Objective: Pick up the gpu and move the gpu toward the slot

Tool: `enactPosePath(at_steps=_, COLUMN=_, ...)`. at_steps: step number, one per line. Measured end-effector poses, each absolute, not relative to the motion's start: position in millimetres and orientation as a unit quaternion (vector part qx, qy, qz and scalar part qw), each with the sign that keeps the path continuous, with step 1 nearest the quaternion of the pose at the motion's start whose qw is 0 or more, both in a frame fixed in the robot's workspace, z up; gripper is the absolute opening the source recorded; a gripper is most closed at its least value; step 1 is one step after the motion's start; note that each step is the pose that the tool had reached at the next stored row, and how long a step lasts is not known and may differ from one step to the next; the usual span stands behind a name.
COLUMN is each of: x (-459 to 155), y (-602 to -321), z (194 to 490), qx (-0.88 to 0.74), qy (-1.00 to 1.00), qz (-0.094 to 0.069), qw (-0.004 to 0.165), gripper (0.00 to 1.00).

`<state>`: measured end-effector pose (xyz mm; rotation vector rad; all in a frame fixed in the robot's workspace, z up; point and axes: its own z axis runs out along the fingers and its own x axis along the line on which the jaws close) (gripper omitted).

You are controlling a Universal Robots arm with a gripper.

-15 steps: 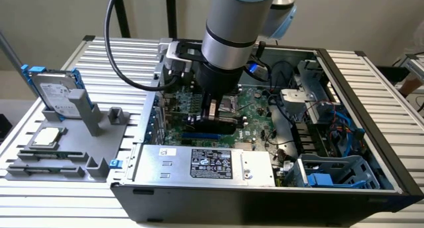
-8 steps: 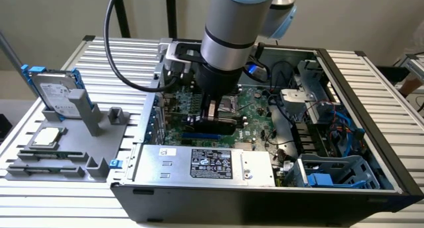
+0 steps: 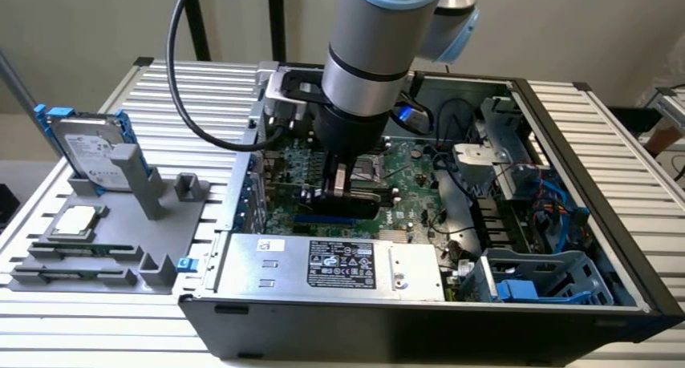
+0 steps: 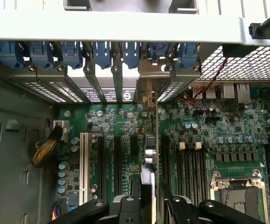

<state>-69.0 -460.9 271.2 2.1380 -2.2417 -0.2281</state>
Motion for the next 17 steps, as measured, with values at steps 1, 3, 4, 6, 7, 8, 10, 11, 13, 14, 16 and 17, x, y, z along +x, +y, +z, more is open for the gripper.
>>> enactPosePath(at_steps=1, x=-69.0, y=-460.9, z=271.0, qx=0.688, qy=-0.721, qz=-0.073, qw=0.018, gripper=0.26)
enactPosePath(at_steps=3, x=-69.1, y=-461.0, z=270.9, qx=0.689, qy=-0.721, qz=-0.073, qw=0.018, gripper=0.26)
enactPosePath(at_steps=4, x=-69.1, y=-460.9, z=270.9, qx=0.689, qy=-0.721, qz=-0.073, qw=0.018, gripper=0.26)
enactPosePath(at_steps=6, x=-69.1, y=-460.9, z=270.9, qx=0.689, qy=-0.721, qz=-0.074, qw=0.018, gripper=0.26)
enactPosePath(at_steps=7, x=-69.1, y=-460.9, z=270.8, qx=0.689, qy=-0.721, qz=-0.073, qw=0.018, gripper=0.26)
enactPosePath(at_steps=8, x=-69.1, y=-460.9, z=270.8, qx=0.689, qy=-0.721, qz=-0.073, qw=0.018, gripper=0.26)
enactPosePath(at_steps=10, x=-69.4, y=-460.7, z=270.6, qx=0.689, qy=-0.721, qz=-0.074, qw=0.018, gripper=0.26)
enactPosePath(at_steps=11, x=-69.7, y=-460.4, z=270.5, qx=0.689, qy=-0.721, qz=-0.073, qw=0.018, gripper=0.26)
enactPosePath(at_steps=13, x=-69.8, y=-460.2, z=270.3, qx=0.689, qy=-0.721, qz=-0.073, qw=0.018, gripper=0.26)
enactPosePath(at_steps=14, x=-69.8, y=-460.0, z=270.2, qx=0.689, qy=-0.721, qz=-0.073, qw=0.018, gripper=0.26)
enactPosePath(at_steps=16, x=-69.8, y=-460.0, z=270.1, qx=0.69, qy=-0.72, qz=-0.073, qw=0.018, gripper=0.26)
enactPosePath(at_steps=17, x=-69.8, y=-459.9, z=270.0, qx=0.69, qy=-0.72, qz=-0.073, qw=0.018, gripper=0.26)
